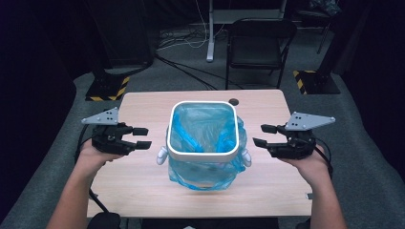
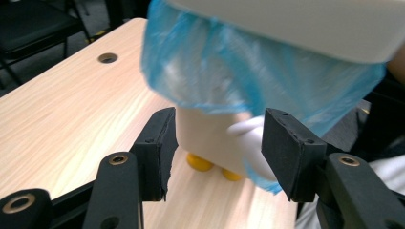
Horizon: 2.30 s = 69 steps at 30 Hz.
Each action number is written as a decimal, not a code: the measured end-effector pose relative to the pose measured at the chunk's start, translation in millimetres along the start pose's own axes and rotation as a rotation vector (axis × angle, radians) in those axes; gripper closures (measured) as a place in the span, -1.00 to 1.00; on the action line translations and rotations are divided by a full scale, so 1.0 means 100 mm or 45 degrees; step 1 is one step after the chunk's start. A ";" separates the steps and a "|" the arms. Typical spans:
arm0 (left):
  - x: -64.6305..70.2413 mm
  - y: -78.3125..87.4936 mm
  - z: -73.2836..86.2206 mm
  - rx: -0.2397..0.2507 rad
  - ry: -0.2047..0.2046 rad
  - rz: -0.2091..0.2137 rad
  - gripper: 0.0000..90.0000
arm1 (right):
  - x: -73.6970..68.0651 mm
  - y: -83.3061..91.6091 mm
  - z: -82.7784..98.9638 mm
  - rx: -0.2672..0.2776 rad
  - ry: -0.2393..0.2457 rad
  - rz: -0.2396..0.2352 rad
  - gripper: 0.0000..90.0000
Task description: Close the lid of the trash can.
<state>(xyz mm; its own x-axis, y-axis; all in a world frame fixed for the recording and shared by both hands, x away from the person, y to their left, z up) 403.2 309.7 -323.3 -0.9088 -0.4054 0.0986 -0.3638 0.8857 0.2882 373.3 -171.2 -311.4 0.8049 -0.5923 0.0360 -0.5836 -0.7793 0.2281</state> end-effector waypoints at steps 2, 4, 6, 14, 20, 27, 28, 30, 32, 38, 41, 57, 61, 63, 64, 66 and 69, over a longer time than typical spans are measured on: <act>-0.03 0.02 0.07 0.001 0.009 -0.032 0.01 | 0.00 -0.01 0.04 -0.007 0.000 0.012 0.00; -0.06 0.03 0.13 -0.011 0.007 -0.069 0.01 | -0.01 -0.02 0.07 -0.015 0.002 0.016 0.00; -0.09 0.03 0.20 -0.010 0.021 -0.078 0.01 | -0.01 -0.03 0.11 -0.027 0.006 0.023 0.00; -0.18 0.07 0.42 0.000 0.050 -0.172 -0.02 | 0.03 -0.10 0.33 -0.082 -0.017 0.031 -0.01; -0.23 0.05 0.58 0.008 0.071 -0.221 -0.02 | 0.07 -0.18 0.54 -0.151 -0.021 0.053 -0.01; -0.28 0.01 0.77 -0.022 0.078 -0.279 -0.03 | 0.10 -0.19 0.68 -0.158 -0.038 0.071 -0.01; -0.28 0.01 0.80 -0.023 0.078 -0.285 -0.02 | 0.11 -0.19 0.70 -0.151 -0.035 0.074 -0.01; -0.30 0.00 0.84 -0.026 0.076 -0.294 -0.02 | 0.11 -0.18 0.72 -0.150 -0.038 0.090 -0.01; -0.31 -0.01 0.88 -0.029 0.085 -0.305 -0.02 | 0.11 -0.17 0.75 -0.144 -0.024 0.103 -0.01; -0.35 -0.05 1.01 -0.062 0.091 -0.317 -0.03 | 0.13 -0.15 0.84 -0.140 -0.021 0.124 -0.01; -0.36 -0.05 1.08 -0.071 0.091 -0.323 -0.03 | 0.15 -0.16 0.89 -0.136 -0.026 0.135 -0.01; -0.45 -0.06 1.50 -0.074 0.155 -0.422 -0.12 | 0.29 -0.26 1.35 -0.182 -0.107 0.216 -0.01; -0.48 -0.07 1.56 -0.108 0.147 -0.455 -0.18 | 0.35 -0.24 1.45 -0.199 -0.147 0.247 -0.03; -0.50 -0.07 1.58 -0.108 0.155 -0.469 -0.21 | 0.37 -0.23 1.50 -0.204 -0.170 0.266 -0.04; -0.51 -0.07 1.59 -0.104 0.154 -0.477 -0.24 | 0.38 -0.23 1.52 -0.210 -0.187 0.269 -0.05; -0.54 -0.05 1.60 -0.094 0.158 -0.482 -0.26 | 0.40 -0.23 1.57 -0.228 -0.222 0.266 -0.09; -0.57 -0.03 1.63 -0.104 0.161 -0.496 -0.27 | 0.41 -0.23 1.63 -0.268 -0.229 0.280 -0.13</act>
<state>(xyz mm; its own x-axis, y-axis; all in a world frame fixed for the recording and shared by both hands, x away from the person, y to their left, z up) 422.8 367.2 -485.2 -0.6724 -0.7357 0.0817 -0.6535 0.6419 0.4012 402.8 -210.7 -473.7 0.6196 -0.7826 -0.0612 -0.6912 -0.5808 0.4300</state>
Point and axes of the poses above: each handheld gripper's, and its own axes: y roughly backward along the jaws, z roughly out of its underside, x roughly to its right, the point moved 2 cm from there along -y, roughly forward along the jaws, and after that the axes turned 12 degrees about x, right-handed, at the moved point
